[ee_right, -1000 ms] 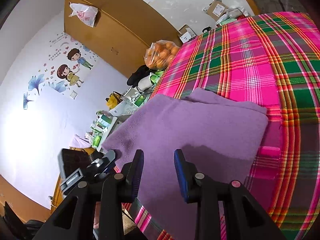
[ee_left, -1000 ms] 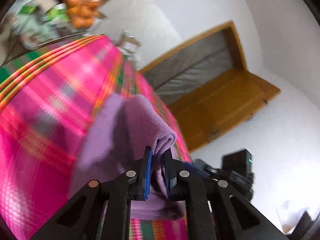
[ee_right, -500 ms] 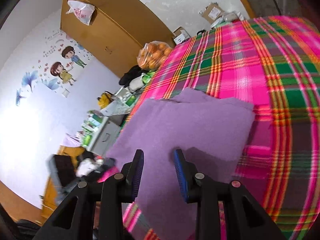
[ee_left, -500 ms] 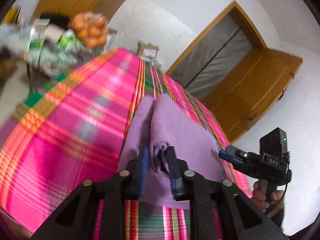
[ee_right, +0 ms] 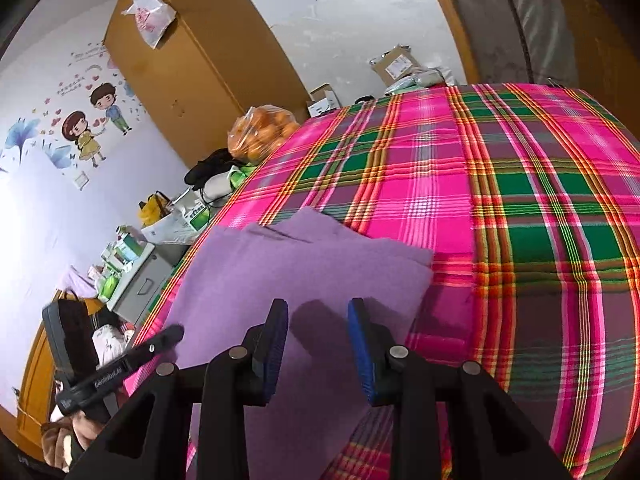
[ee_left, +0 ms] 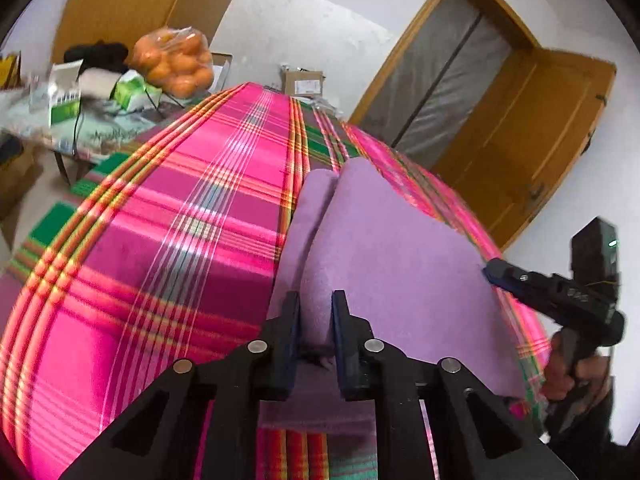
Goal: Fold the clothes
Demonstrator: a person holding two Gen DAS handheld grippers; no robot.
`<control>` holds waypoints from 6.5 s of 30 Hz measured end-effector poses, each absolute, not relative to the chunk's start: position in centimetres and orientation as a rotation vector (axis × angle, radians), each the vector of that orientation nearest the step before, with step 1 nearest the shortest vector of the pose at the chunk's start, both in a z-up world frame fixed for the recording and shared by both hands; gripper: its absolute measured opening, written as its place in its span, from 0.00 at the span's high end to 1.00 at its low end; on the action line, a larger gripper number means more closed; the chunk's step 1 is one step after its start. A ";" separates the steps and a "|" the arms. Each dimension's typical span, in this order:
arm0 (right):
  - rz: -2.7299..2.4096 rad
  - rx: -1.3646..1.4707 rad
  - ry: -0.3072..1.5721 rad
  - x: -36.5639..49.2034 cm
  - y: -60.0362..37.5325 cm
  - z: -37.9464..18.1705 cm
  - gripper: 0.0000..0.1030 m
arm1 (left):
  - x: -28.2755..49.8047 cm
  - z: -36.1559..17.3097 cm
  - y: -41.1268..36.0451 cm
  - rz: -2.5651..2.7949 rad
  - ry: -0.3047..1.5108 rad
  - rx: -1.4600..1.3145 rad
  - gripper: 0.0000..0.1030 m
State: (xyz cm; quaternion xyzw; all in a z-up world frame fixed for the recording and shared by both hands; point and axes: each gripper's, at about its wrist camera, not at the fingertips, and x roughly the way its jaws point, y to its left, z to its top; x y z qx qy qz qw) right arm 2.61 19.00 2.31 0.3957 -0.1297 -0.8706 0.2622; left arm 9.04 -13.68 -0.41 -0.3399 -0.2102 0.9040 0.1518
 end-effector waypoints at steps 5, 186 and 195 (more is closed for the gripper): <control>-2.363 1.055 -0.351 2.1 18.8 2.3 0.68 | 9.4 -0.6 -13.8 2.568 -0.613 -0.970 0.87; -2.451 1.126 -0.316 0.3 20.4 0.4 0.86 | 6.4 1.4 -14.2 2.526 -0.450 -1.019 0.90; -2.368 1.033 -0.247 4.0 19.4 1.5 0.86 | 8.4 0.3 -14.4 2.503 -0.459 -1.035 0.90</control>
